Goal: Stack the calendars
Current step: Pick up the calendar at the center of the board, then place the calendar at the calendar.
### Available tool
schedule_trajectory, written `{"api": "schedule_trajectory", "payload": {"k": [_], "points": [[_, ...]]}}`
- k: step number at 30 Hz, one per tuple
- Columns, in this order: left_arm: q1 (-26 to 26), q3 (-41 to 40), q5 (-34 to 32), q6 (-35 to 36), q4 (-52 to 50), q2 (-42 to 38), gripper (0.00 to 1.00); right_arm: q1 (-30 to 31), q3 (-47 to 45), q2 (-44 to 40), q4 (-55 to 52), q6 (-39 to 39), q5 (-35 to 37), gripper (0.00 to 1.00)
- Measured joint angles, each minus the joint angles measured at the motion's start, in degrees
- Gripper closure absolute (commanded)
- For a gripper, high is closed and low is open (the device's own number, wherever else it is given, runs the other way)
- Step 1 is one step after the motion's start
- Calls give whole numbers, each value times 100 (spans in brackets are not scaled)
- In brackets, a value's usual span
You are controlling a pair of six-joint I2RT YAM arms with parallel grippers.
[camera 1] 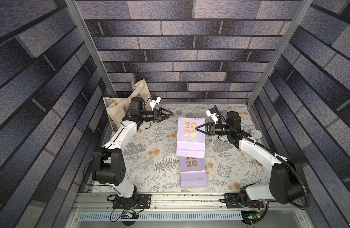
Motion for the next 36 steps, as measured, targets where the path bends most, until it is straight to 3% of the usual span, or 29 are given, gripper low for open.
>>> {"api": "schedule_trajectory", "payload": {"k": [7, 13, 36], "points": [[-55, -48, -2, 63, -74, -136, 11, 11, -382, -358, -1482, -549, 2, 100], [-138, -76, -2, 61, -79, -133, 12, 197, -909, -448, -1895, -734, 61, 100], [-245, -76, 0, 61, -79, -15, 12, 675, -1384, 76, -1694, -732, 612, 100]]}}
